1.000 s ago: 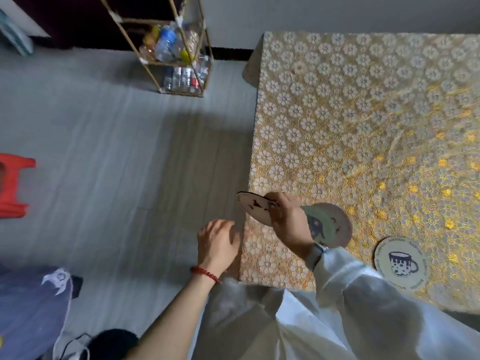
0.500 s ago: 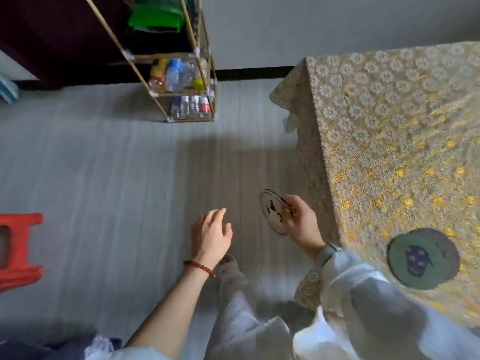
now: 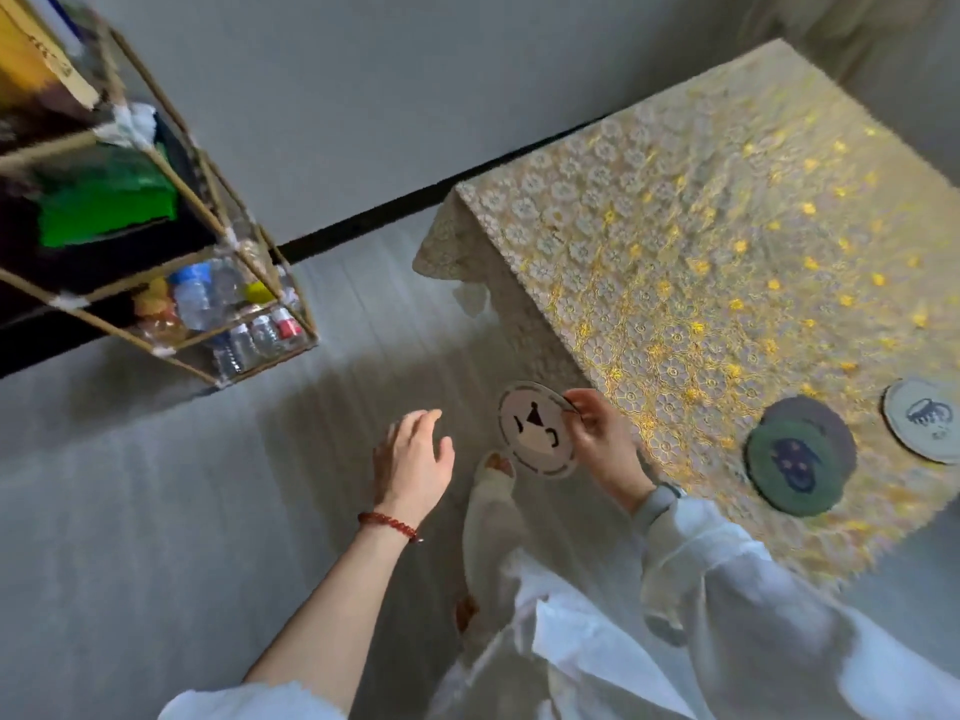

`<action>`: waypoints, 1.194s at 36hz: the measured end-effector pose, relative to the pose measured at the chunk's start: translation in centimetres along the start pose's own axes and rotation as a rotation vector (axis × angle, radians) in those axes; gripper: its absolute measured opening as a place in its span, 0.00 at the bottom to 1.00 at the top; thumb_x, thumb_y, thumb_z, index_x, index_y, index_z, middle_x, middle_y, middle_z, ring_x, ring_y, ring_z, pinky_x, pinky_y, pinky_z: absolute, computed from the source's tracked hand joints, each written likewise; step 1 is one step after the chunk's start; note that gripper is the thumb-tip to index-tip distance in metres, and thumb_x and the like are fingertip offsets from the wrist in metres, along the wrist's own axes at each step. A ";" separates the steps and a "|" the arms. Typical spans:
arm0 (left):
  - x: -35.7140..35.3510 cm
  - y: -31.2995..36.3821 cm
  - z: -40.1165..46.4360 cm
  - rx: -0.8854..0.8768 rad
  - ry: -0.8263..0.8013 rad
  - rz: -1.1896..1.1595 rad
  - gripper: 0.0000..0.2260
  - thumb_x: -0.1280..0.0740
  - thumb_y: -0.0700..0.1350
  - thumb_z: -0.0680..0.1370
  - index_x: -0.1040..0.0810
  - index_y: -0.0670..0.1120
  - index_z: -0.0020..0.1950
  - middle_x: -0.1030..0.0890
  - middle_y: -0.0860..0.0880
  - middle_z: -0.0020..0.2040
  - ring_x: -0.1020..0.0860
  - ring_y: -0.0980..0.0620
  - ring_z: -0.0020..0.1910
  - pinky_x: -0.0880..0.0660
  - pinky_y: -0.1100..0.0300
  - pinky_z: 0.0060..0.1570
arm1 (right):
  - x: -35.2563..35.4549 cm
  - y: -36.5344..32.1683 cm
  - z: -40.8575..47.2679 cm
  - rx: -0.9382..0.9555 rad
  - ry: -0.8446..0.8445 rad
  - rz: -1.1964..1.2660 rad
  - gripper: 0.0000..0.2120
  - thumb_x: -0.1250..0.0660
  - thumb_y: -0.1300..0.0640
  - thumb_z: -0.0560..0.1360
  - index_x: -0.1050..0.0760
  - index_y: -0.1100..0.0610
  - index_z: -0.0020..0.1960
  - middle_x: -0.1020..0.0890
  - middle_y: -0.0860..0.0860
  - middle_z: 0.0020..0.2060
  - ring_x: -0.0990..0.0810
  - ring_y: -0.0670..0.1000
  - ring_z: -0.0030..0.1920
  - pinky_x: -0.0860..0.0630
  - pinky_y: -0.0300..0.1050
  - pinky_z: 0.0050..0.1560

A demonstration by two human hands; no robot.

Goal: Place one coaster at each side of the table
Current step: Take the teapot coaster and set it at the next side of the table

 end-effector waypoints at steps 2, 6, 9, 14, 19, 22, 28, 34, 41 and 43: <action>-0.2 2.2 3.0 -0.092 -0.027 0.042 0.16 0.36 0.44 0.74 0.27 0.45 0.62 0.24 0.45 0.61 0.28 0.43 0.61 0.33 0.48 0.60 | 1.3 0.4 1.7 -0.043 0.057 0.021 0.09 0.39 0.64 0.75 0.27 0.62 0.54 0.20 0.55 0.46 0.23 0.52 0.45 0.22 0.49 0.46; -1.5 6.2 8.8 -0.274 -0.160 0.142 0.18 0.38 0.46 0.75 0.31 0.46 0.65 0.27 0.45 0.65 0.31 0.46 0.65 0.38 0.50 0.65 | 3.9 0.9 5.7 -0.095 0.228 0.081 0.09 0.40 0.66 0.74 0.26 0.61 0.53 0.22 0.53 0.44 0.24 0.52 0.45 0.26 0.47 0.44; -2.7 8.8 12.6 -0.363 -0.287 0.231 0.20 0.42 0.48 0.77 0.36 0.47 0.68 0.32 0.46 0.69 0.36 0.48 0.68 0.41 0.50 0.68 | 5.2 2.0 8.3 -0.203 0.316 0.130 0.10 0.41 0.64 0.75 0.27 0.61 0.54 0.23 0.52 0.45 0.25 0.52 0.47 0.25 0.50 0.47; -4.6 12.9 17.5 -0.477 -0.420 0.300 0.21 0.42 0.49 0.78 0.38 0.47 0.70 0.35 0.45 0.71 0.39 0.47 0.70 0.41 0.47 0.69 | 7.1 3.5 10.3 -0.380 0.450 0.219 0.10 0.43 0.64 0.76 0.29 0.61 0.56 0.25 0.54 0.48 0.27 0.52 0.50 0.25 0.49 0.50; -7.0 15.5 19.6 -0.583 -0.533 0.321 0.20 0.41 0.48 0.77 0.37 0.47 0.69 0.36 0.44 0.71 0.40 0.46 0.70 0.41 0.44 0.69 | 8.6 4.9 11.5 -0.486 0.495 0.251 0.11 0.45 0.63 0.77 0.30 0.59 0.58 0.23 0.57 0.55 0.26 0.54 0.54 0.23 0.53 0.53; -8.4 16.4 20.3 -0.633 -0.609 0.345 0.22 0.41 0.49 0.77 0.39 0.47 0.70 0.38 0.44 0.72 0.42 0.46 0.72 0.44 0.44 0.70 | 8.8 6.2 12.2 -0.567 0.454 0.121 0.16 0.46 0.64 0.76 0.32 0.57 0.62 0.24 0.56 0.56 0.26 0.55 0.56 0.26 0.53 0.54; -11.6 16.9 22.3 -0.795 -0.714 0.449 0.26 0.39 0.52 0.76 0.44 0.50 0.71 0.44 0.44 0.75 0.48 0.44 0.74 0.49 0.42 0.72 | 7.1 9.7 11.0 -0.763 0.437 0.018 0.25 0.40 0.60 0.74 0.43 0.56 0.70 0.31 0.60 0.64 0.35 0.61 0.66 0.35 0.61 0.66; -13.7 17.8 23.3 -0.987 -0.745 0.540 0.31 0.37 0.56 0.74 0.47 0.50 0.72 0.51 0.44 0.76 0.55 0.43 0.74 0.54 0.38 0.70 | 5.2 10.3 10.0 -0.822 0.551 0.090 0.17 0.42 0.63 0.74 0.33 0.57 0.63 0.27 0.59 0.59 0.32 0.60 0.63 0.33 0.56 0.63; -16.5 19.0 23.5 -1.092 -0.777 0.602 0.40 0.36 0.63 0.70 0.54 0.51 0.73 0.57 0.45 0.76 0.60 0.42 0.74 0.59 0.33 0.67 | 4.4 10.5 10.1 -0.835 0.695 0.111 0.20 0.43 0.64 0.74 0.36 0.59 0.66 0.28 0.59 0.60 0.32 0.58 0.61 0.35 0.54 0.66; -16.9 19.3 23.3 -1.119 -0.761 0.619 0.41 0.36 0.64 0.69 0.55 0.51 0.73 0.58 0.45 0.76 0.61 0.42 0.74 0.63 0.33 0.66 | 4.2 10.6 10.0 -0.826 0.722 0.136 0.20 0.43 0.65 0.74 0.36 0.60 0.66 0.29 0.59 0.62 0.33 0.57 0.63 0.37 0.50 0.66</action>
Point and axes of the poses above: each hand's wrist, its own z-axis towards the middle knuckle, its own x-axis out of the back of the hand, y = z × x, the point moved 8 cm from there along z, towards the middle knuckle
